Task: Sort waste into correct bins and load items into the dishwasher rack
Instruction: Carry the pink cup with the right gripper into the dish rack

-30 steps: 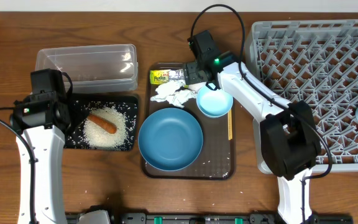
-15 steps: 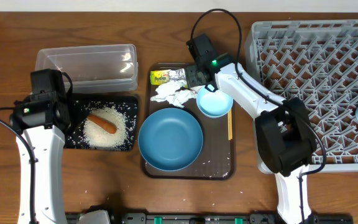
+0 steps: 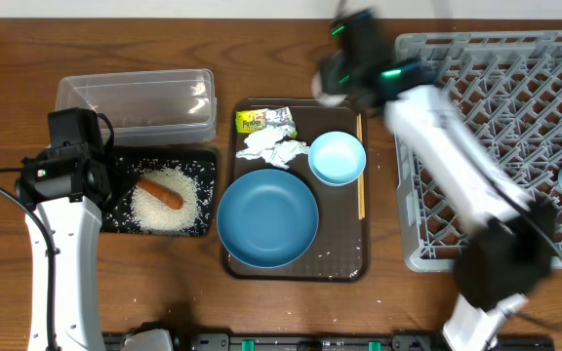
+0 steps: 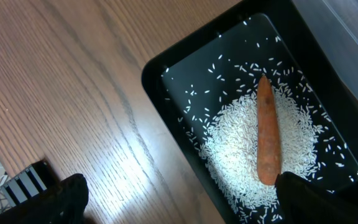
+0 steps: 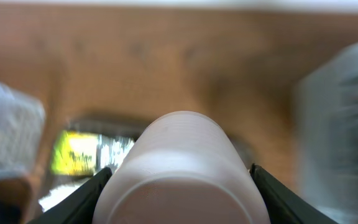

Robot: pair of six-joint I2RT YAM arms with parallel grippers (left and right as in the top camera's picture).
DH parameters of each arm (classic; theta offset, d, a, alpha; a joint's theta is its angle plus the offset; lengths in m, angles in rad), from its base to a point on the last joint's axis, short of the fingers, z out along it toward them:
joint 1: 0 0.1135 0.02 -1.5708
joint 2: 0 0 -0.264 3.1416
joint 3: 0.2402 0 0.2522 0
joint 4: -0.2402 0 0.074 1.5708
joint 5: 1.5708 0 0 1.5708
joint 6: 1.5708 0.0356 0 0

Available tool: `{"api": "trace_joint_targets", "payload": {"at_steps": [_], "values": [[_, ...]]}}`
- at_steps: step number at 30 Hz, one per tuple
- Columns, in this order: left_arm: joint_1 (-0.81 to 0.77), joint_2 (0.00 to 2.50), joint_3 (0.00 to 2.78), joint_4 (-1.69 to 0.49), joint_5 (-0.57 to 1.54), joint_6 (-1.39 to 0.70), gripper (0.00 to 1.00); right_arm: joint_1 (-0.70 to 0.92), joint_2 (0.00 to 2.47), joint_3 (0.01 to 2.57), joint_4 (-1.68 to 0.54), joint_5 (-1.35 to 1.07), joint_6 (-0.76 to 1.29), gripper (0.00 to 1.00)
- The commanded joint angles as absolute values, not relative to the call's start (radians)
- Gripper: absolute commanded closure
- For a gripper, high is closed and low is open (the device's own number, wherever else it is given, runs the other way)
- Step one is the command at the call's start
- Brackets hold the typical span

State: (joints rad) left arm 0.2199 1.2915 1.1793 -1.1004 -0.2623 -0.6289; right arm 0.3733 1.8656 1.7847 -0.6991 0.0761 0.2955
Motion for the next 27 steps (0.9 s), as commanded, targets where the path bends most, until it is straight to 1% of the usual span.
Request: {"api": "trace_joint_targets", "payload": {"at_steps": [1, 7, 13, 19, 27], "values": [[0.224, 1.295, 1.191, -1.106, -0.278, -0.634, 0.02, 0.24, 1.742, 1.812, -0.748, 0.14, 0.245, 0.42], [0.224, 1.295, 1.191, -1.106, -0.278, -0.634, 0.02, -0.053, 1.695, 1.812, -0.882, 0.157, 0.208, 0.43], [0.224, 1.295, 1.191, -1.106, -0.278, -0.634, 0.02, -0.305, 1.764, 1.81, -0.968, 0.153, 0.207, 0.42], [0.224, 1.295, 1.191, -1.106, -0.278, -0.634, 0.02, -0.429, 1.852, 1.807, -1.008, 0.125, 0.2, 0.41], [0.224, 1.295, 1.191, -1.106, -0.278, -0.634, 0.02, -0.457, 1.935, 1.802, -1.019, 0.071, 0.178, 0.39]]}}
